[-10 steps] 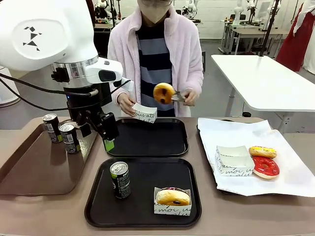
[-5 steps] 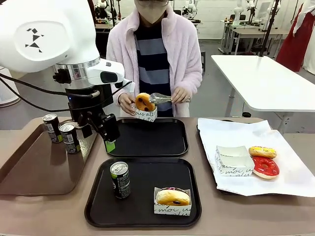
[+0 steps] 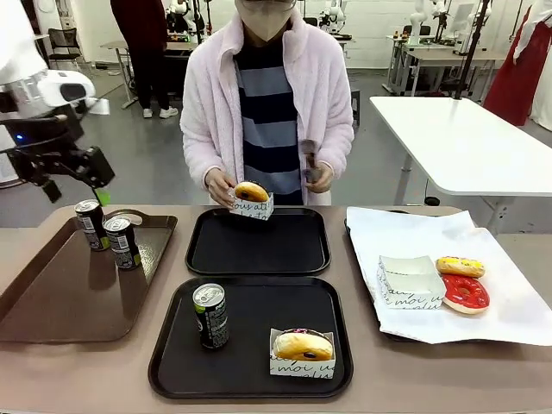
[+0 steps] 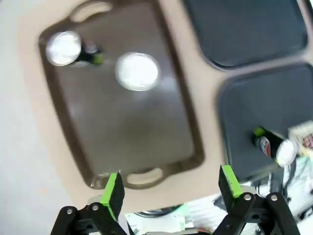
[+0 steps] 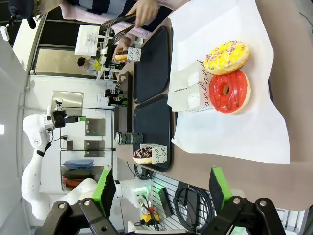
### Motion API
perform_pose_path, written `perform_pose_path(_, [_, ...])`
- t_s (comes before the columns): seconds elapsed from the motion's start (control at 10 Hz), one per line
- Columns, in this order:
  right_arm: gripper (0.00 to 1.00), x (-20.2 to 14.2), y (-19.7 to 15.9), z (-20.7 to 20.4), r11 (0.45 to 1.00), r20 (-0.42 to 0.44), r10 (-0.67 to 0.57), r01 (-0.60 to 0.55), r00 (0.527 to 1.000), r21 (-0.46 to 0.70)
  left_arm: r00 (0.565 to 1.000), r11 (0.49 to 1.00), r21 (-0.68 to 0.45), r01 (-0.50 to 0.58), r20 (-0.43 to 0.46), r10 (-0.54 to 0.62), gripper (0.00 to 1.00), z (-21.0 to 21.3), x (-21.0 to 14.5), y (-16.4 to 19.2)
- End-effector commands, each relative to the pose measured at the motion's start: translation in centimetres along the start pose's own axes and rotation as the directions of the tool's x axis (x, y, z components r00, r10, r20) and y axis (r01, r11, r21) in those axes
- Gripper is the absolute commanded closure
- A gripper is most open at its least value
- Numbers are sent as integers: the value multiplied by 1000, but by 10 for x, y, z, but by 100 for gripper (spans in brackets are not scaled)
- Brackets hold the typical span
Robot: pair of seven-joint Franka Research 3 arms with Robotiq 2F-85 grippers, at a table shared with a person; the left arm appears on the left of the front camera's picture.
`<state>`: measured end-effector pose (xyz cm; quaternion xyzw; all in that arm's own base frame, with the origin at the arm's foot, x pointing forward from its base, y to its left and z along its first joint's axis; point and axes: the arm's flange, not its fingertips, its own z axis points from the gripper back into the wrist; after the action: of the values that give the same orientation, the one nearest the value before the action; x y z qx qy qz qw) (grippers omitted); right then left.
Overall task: Set up donuts and drinks on trays.
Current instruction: Pick up one Pepsi coke from the Handle tray and place it on the Flat Tray without a Pepsi coke.
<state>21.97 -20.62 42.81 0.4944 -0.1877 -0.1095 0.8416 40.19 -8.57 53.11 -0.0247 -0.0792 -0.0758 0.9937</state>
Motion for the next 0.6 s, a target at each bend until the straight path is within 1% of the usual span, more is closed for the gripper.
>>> perform_pose_path(0.0, [0, 3, 0, 0, 999, 16, 17, -17, 1000, 30, 995, 994, 56, -98, 14, 97, 0, -10, -1, 4])
perform_pose_path(0.1, [0, 3, 0, 0, 999, 16, 17, -17, 1000, 30, 996, 995, 45, -94, 11, 94, 0, -9, 6, 2])
perform_pose_path(0.2, [0, 3, 0, 0, 999, 16, 17, -17, 1000, 30, 999, 998, 23, -50, 17, 50, 0, -1, 2, 13])
perform_pose_path(0.5, [0, 3, 0, 0, 999, 16, 17, -17, 1000, 30, 999, 998, 23, -50, 17, 50, 0, -1, 2, 13])
